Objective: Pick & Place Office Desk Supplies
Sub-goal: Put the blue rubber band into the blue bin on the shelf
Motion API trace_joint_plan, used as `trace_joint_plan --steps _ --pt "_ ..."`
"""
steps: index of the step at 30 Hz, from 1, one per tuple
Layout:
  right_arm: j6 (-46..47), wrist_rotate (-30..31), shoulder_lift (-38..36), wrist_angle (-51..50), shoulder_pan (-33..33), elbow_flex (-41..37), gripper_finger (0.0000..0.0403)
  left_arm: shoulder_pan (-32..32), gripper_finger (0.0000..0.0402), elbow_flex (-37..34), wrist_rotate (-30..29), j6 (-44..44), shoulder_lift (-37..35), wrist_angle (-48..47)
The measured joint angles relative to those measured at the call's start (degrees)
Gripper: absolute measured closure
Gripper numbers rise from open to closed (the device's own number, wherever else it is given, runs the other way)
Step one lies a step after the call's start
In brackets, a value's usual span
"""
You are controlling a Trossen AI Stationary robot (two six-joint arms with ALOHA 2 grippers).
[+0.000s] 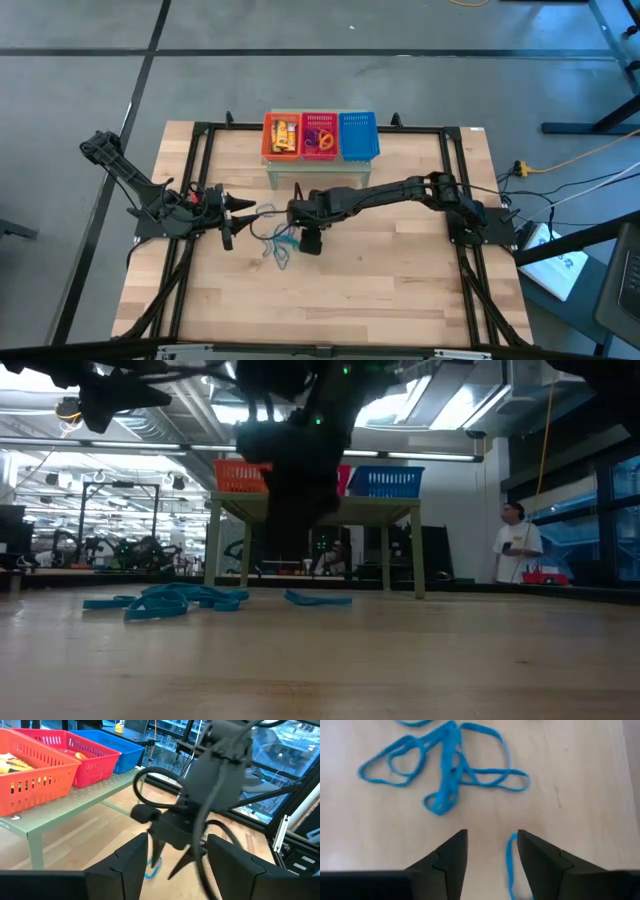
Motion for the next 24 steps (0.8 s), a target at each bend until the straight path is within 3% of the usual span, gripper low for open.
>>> trace_joint_plan --steps 4,13,24 --pt "0.1 0.3 0.0 0.9 0.5 1.2 0.0227 0.0 0.0202 0.0 -0.3 0.0 0.0 0.0" --pt "0.2 -1.0 0.4 3.6 -0.3 -6.8 0.0227 0.0 0.0202 0.0 -0.5 0.3 0.0 0.0" --pt "0.6 -2.3 0.4 5.1 -1.5 -8.5 0.0227 0.0 0.0202 0.0 -0.5 0.3 0.0 -0.1"
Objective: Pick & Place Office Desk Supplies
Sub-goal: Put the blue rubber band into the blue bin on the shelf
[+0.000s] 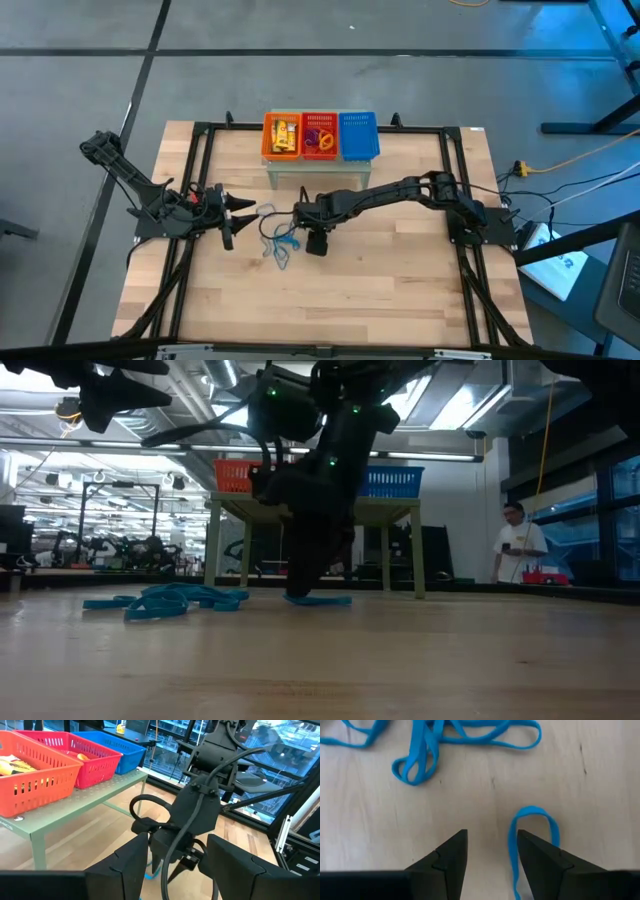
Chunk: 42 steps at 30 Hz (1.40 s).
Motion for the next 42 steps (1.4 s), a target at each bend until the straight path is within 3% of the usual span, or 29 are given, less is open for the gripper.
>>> trace_joint_plan --steps 18,22,31,42 --pt "5.4 -0.5 0.3 4.3 -0.5 -2.3 0.0231 0.0 0.0202 0.0 0.0 -0.7 0.0 0.0" --pt "6.6 -0.3 0.3 4.2 -0.8 -2.4 0.0261 0.0 0.0202 0.0 0.0 -0.6 0.0 0.0" --pt "7.1 0.3 0.3 3.9 -1.1 -2.4 0.0387 0.0 0.0202 0.0 0.0 -0.6 0.0 0.0" --pt "11.0 -2.7 0.3 4.0 -1.6 -2.4 0.0399 0.0 0.0202 0.0 0.0 -0.5 0.0 0.0"
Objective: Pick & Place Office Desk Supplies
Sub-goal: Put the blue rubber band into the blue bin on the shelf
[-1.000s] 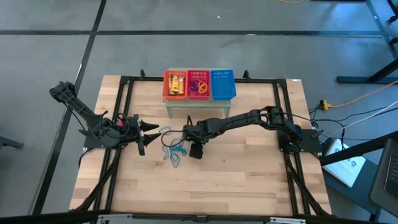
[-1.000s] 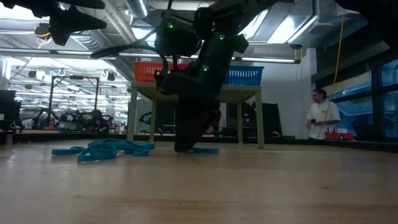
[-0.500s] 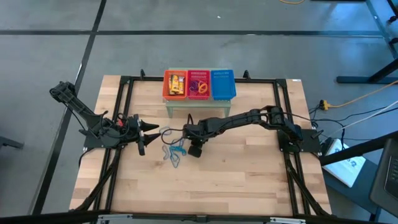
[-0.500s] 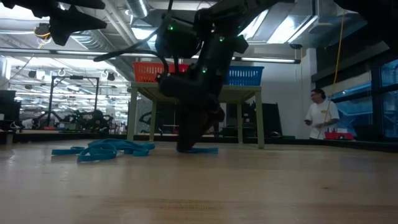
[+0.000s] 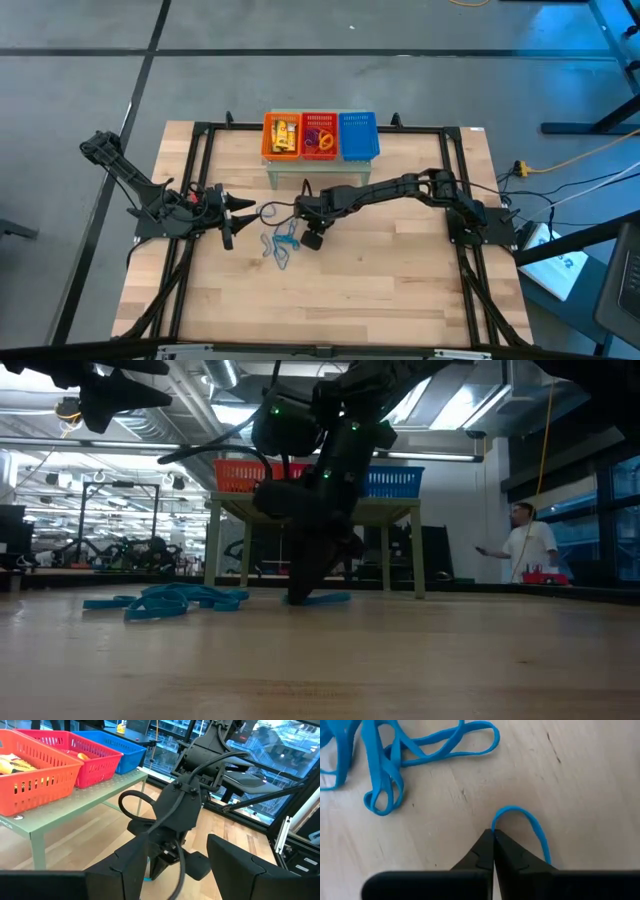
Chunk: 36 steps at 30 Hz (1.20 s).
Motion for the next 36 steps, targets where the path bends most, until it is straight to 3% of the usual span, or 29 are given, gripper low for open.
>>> trace_joint_plan --steps 10,18,26,36 --pt "5.3 -1.6 -6.1 -7.6 3.1 1.9 0.0401 0.0 0.0202 0.0 0.0 0.0 0.0 -0.1" --pt "12.2 5.7 -16.3 -16.7 6.6 1.8 0.0402 0.0 0.0202 0.0 -0.1 -0.1 0.0 -0.9" --pt "22.0 18.0 -27.5 -21.3 7.2 1.8 0.0402 0.0 0.0202 0.0 0.0 -2.4 0.0 -0.9" --pt "15.6 29.1 -35.0 -20.7 -1.5 1.8 0.0403 0.0 0.0202 0.0 0.1 -5.3 0.0 -0.9"
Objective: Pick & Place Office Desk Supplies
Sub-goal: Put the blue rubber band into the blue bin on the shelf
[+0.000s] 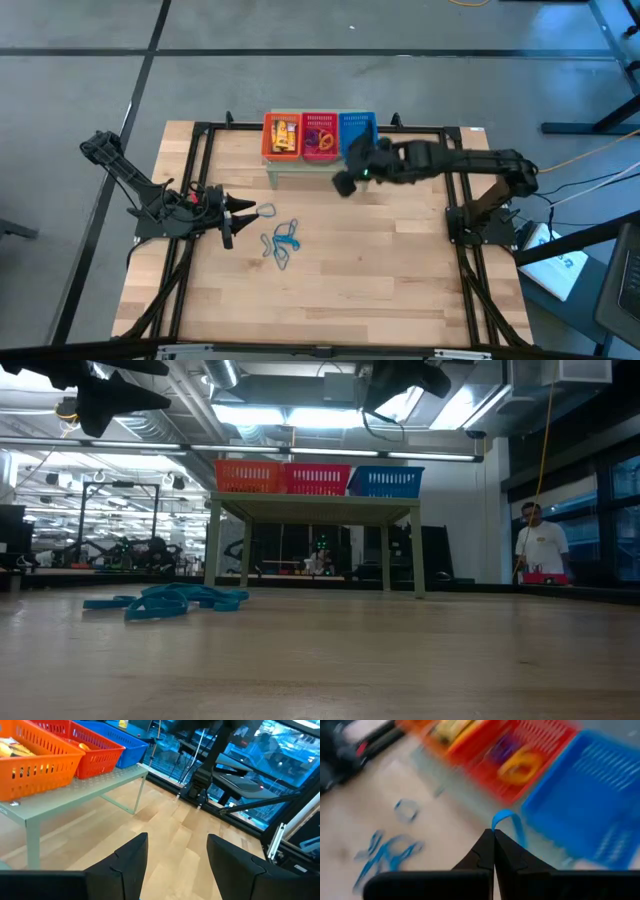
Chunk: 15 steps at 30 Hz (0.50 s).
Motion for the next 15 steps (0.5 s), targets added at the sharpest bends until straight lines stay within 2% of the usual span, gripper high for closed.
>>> trace_joint_plan --steps 5,10,15 --pt "-6.1 2.0 -2.0 3.4 -5.2 0.0 0.0403 0.0 0.0202 0.0 0.0 -0.8 0.0 0.0" --pt "-11.1 -3.0 -2.1 5.0 -12.1 0.0 0.0403 0.0 0.0202 0.0 0.0 -0.9 0.0 -0.1" --pt "-14.7 -8.2 -0.8 7.7 -16.2 0.0 0.0403 0.0 0.0202 0.0 0.0 -0.9 0.0 -0.1"
